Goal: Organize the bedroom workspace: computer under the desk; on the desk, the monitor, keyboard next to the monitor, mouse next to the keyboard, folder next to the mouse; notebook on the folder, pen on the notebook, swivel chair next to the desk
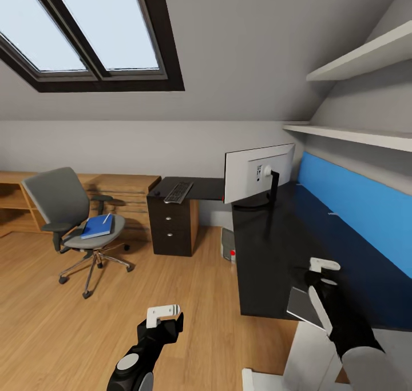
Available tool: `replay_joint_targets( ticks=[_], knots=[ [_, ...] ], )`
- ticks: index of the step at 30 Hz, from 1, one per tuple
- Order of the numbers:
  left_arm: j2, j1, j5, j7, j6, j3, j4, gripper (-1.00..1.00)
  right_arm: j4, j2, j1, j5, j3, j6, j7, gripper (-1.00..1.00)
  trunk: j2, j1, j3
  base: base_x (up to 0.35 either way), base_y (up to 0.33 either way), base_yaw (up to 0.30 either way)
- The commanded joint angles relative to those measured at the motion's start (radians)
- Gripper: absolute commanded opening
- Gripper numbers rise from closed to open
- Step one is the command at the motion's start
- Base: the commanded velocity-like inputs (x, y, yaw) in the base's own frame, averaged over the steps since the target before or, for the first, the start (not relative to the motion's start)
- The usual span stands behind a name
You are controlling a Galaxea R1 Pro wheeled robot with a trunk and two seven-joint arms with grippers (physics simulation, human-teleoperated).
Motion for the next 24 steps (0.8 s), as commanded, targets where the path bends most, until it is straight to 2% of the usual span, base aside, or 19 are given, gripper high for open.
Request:
replay_joint_targets(
  ticks=[1, 8, 10, 12, 18, 19, 22, 23, 24],
  knots=[
    [0.000, -0.001, 0.011, 0.009, 0.003, -0.002, -0.001, 1.00, -0.054, 0.006, 0.028, -0.011, 0.002, 0.018, -0.007, 1.00, -0.001, 0.000, -0.001, 0.000, 0.000, 0.000],
    [0.001, -0.001, 0.010, 0.009, 0.001, -0.002, -0.001, 1.00, -0.297, 0.058, 0.149, -0.010, 0.000, 0.065, -0.010, 1.00, -0.001, 0.000, -0.001, 0.000, 0.000, 0.000],
    [0.001, -0.001, 0.010, 0.009, 0.001, -0.002, -0.001, 1.00, -0.324, 0.070, 0.162, -0.009, 0.000, 0.067, -0.010, 1.00, -0.001, 0.000, -0.001, 0.000, 0.000, 0.000],
    [0.002, -0.001, 0.010, 0.009, 0.000, -0.002, -0.001, 1.00, -0.356, 0.093, 0.178, -0.010, 0.000, 0.066, -0.011, 1.00, -0.001, 0.000, -0.001, -0.074, 0.000, 0.000],
    [0.002, -0.001, 0.010, 0.009, 0.001, -0.002, -0.001, 1.00, -0.370, 0.104, 0.185, -0.009, -0.004, 0.065, -0.011, 1.00, -0.001, 0.000, -0.001, -0.246, 0.000, 0.000],
    [0.002, -0.001, 0.011, 0.009, 0.002, -0.001, -0.001, 1.00, -0.365, 0.105, 0.186, -0.014, -0.081, 0.063, -0.004, 1.00, -0.001, 0.000, -0.001, -0.333, 0.000, -0.237],
    [0.002, -0.001, 0.011, 0.009, 0.002, 0.000, -0.001, 1.00, -0.362, 0.105, 0.186, -0.026, -0.103, 0.064, -0.003, 1.00, -0.001, 0.000, -0.001, -0.332, 0.000, -0.246],
    [0.002, -0.001, 0.012, 0.009, 0.001, 0.001, -0.002, 1.00, -0.358, 0.103, 0.186, -0.088, -0.122, 0.065, -0.002, 1.00, -0.001, 0.000, -0.001, -0.144, 0.000, -0.271],
    [0.002, -0.001, 0.012, 0.009, 0.001, 0.002, -0.002, 1.00, -0.357, 0.102, 0.186, -0.104, -0.124, 0.065, -0.002, 1.00, -0.001, 0.000, -0.001, -0.115, 0.000, -0.276]
  ],
)
